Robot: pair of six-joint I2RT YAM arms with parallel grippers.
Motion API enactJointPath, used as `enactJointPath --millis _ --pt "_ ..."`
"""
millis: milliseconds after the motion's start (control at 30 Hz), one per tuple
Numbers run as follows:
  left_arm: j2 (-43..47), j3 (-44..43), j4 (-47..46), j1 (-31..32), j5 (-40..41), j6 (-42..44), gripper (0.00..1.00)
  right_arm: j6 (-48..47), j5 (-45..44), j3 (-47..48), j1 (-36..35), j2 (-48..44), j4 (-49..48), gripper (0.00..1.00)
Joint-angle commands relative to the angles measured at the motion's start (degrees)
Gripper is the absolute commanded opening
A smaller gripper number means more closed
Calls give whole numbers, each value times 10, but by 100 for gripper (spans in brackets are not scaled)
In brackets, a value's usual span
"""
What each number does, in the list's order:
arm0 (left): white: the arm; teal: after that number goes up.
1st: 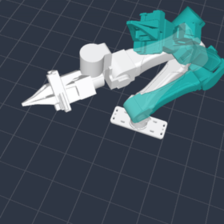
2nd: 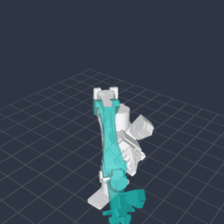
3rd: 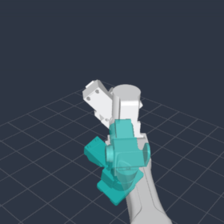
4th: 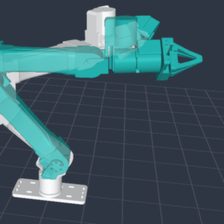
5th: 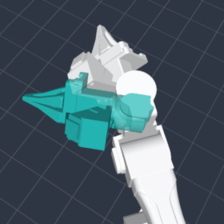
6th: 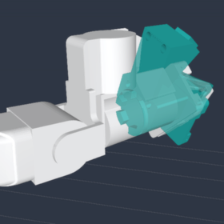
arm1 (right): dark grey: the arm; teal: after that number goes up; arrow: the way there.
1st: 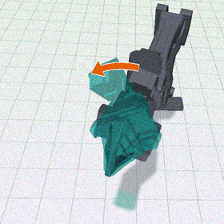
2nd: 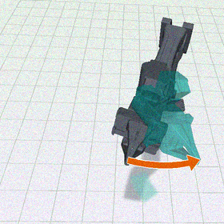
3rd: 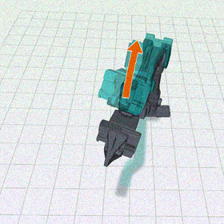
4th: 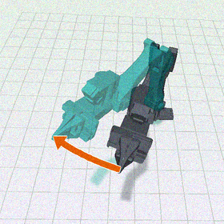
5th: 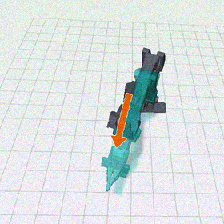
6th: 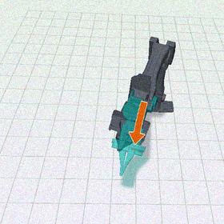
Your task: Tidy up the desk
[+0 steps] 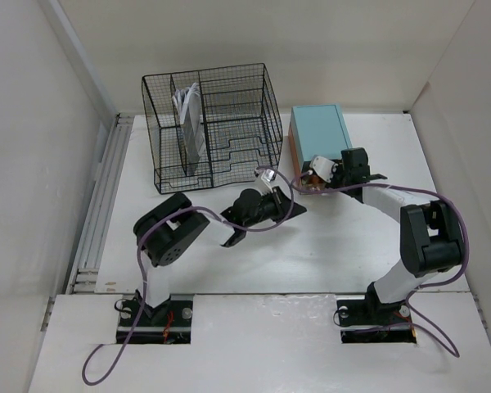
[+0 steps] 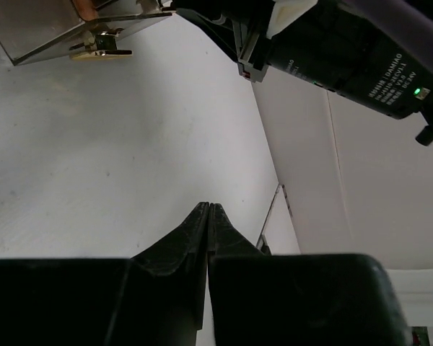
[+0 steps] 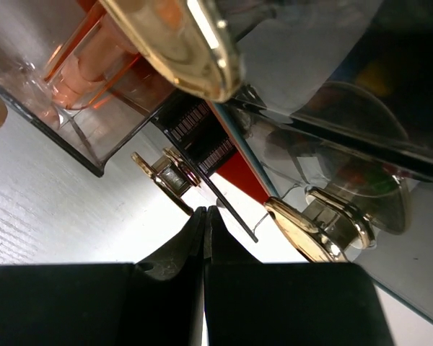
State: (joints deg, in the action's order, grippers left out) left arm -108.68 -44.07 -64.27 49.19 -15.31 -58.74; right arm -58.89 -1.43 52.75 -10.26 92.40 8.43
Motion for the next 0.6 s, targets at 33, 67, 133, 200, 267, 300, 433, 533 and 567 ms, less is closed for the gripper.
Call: enactJointPath --millis 33,67,133,200,267,300,433,533,567 --pt "-19 -61 -14 -7 -31 3 0 22 18 -2 -16 -8 -34 0" --pt "-25 -71 0 -7 -22 13 0 22 18 -2 -16 -8 -34 0" --pt "-42 -99 36 -7 -6 20 0 28 13 -2 -16 -8 -39 0" --pt "-61 -127 70 -7 10 28 0 39 6 -2 -21 -8 -39 0" --pt "-76 -147 92 -7 34 28 0 39 6 -2 -21 -8 -45 0" --pt "-84 -155 99 -7 40 28 0 44 6 -2 -21 -8 -45 0" --pt "-108 -196 148 -2 83 35 0 44 6 -7 -21 -8 -50 0" --pt "-114 -207 167 -1 117 40 0 49 6 -7 -21 -8 -50 0" --pt "-119 -217 181 -1 131 40 0 49 6 -7 -21 -8 -50 0"
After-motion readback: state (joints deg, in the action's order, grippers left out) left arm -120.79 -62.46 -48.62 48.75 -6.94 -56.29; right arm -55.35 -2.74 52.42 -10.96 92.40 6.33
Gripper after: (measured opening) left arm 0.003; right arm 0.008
